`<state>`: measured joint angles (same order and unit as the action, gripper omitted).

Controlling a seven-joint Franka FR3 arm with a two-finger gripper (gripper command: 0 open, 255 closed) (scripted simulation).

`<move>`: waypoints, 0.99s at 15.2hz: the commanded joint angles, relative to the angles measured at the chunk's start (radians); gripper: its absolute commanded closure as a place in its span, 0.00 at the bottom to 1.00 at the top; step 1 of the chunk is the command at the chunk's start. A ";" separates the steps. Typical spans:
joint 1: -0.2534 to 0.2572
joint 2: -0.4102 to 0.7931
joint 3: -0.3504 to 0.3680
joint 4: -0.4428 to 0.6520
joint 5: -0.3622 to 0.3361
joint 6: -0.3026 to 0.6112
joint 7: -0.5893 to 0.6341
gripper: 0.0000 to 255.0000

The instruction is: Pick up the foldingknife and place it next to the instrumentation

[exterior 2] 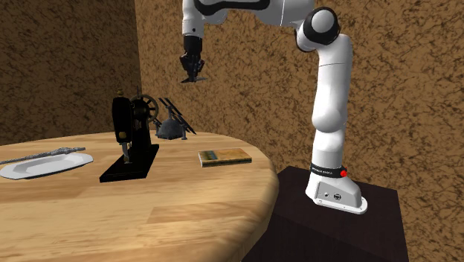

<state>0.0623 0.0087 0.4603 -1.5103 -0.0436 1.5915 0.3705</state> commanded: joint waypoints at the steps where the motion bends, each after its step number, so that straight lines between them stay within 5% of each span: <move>1: -0.029 -0.016 -0.028 -0.015 0.012 0.003 -0.058 1.00; 15: -0.185 0.072 -0.182 0.089 0.011 -0.010 -0.370 1.00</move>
<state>-0.1138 0.0610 0.2861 -1.4520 -0.0281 1.5929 0.0197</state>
